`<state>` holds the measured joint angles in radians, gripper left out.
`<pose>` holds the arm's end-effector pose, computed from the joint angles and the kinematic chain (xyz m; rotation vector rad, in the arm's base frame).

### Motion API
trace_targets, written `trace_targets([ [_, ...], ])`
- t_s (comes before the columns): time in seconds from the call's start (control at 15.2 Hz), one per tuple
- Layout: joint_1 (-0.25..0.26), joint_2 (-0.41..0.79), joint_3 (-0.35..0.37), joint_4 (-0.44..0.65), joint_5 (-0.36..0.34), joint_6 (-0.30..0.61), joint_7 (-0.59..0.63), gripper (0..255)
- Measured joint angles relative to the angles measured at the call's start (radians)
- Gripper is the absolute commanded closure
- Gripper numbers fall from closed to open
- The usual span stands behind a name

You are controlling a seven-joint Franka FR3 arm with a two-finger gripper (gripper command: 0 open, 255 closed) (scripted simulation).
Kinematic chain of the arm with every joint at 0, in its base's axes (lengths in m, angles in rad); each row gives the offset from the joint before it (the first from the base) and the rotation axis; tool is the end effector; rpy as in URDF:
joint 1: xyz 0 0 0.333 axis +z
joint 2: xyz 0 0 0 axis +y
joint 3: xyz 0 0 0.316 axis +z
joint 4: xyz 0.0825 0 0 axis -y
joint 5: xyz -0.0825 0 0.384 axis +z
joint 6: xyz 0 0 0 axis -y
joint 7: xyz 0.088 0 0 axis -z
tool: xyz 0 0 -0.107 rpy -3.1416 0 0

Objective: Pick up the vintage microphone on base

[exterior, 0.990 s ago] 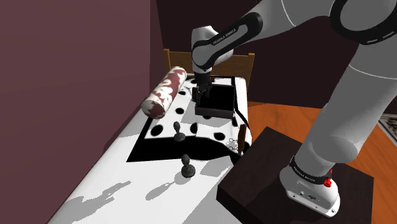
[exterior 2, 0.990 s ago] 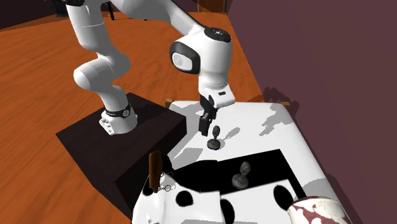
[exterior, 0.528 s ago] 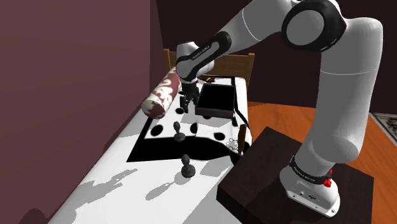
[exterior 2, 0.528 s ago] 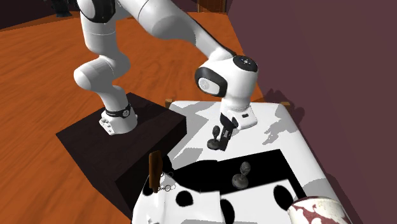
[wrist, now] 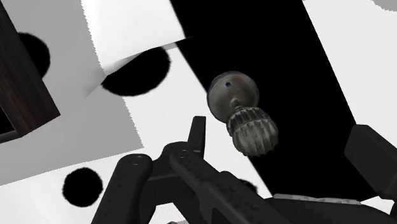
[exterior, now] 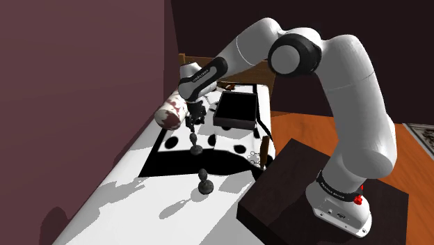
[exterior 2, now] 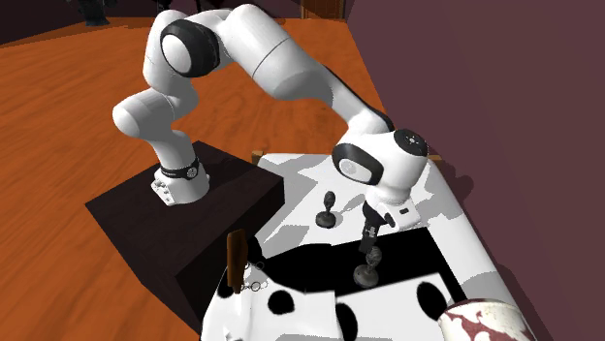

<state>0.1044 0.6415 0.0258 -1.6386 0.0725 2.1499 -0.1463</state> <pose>0.6679 0.0886 0.2320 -3.0404 -0.3492 0.1986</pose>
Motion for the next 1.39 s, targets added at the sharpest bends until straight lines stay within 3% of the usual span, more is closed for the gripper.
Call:
trace_targets([
  [0.26, 0.008, 0.186, 0.005, 0.218, -0.003, -0.051, 0.003, 0],
  [0.79, 0.013, 0.283, 0.006, 0.274, -0.003, -0.014, 0.003, 0],
  [0.86, 0.014, 0.287, 0.006, 0.276, -0.003, -0.012, 0.003, 255],
  [1.39, 0.014, 0.292, 0.006, 0.282, -0.003, -0.01, 0.004, 255],
])
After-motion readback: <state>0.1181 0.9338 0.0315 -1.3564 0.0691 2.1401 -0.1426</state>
